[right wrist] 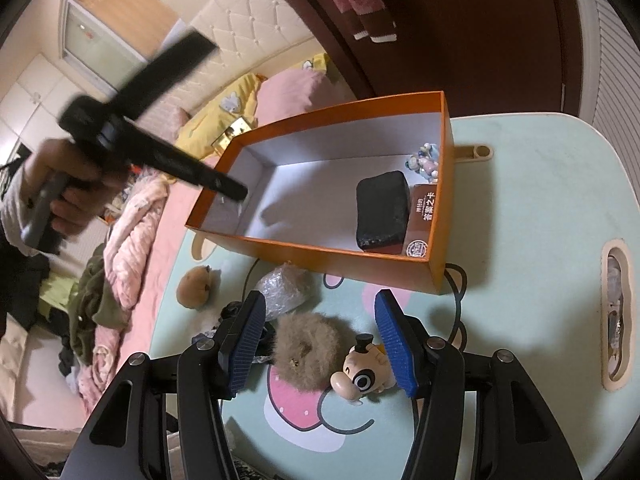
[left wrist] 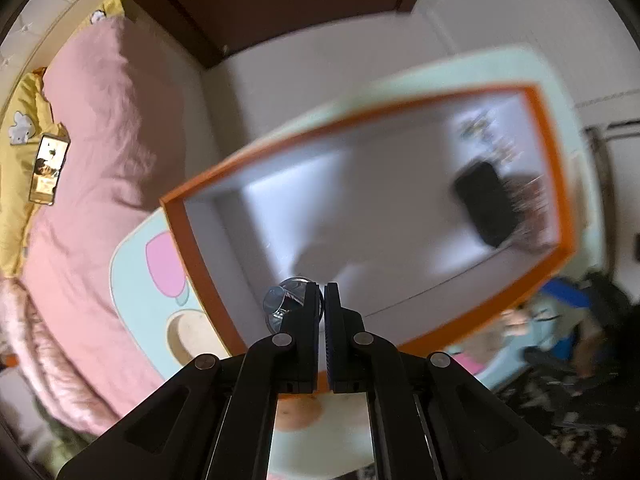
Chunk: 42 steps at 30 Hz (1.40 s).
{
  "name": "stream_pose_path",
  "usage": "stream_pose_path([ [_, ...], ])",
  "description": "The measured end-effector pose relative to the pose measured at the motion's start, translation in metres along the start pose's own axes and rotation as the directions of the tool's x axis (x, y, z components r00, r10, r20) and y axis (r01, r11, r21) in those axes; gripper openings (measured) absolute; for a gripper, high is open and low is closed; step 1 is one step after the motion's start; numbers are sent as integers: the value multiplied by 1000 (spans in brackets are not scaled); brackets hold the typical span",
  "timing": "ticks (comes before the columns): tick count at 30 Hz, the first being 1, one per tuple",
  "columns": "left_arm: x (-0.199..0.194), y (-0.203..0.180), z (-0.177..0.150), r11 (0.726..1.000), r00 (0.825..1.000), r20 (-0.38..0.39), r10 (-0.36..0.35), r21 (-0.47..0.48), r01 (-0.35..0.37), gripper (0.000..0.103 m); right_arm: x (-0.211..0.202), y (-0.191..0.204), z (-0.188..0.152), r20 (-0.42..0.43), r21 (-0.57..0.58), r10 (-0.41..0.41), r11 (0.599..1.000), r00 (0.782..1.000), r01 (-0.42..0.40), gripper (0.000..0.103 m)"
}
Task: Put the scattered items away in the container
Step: 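Grasp the silver bottle in the box with the left tool and set it on the table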
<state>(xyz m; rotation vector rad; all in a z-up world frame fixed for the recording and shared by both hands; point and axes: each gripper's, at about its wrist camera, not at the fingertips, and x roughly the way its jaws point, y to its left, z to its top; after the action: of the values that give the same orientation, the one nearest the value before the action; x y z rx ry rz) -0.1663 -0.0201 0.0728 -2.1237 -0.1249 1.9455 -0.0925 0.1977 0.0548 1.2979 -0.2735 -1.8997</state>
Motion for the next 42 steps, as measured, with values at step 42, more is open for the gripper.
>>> stream_pose_path([
  [42, 34, -5, -148, 941, 789, 614, -33, -246, 231, 25, 16, 49, 29, -120, -96, -180, 981, 976, 169, 56],
])
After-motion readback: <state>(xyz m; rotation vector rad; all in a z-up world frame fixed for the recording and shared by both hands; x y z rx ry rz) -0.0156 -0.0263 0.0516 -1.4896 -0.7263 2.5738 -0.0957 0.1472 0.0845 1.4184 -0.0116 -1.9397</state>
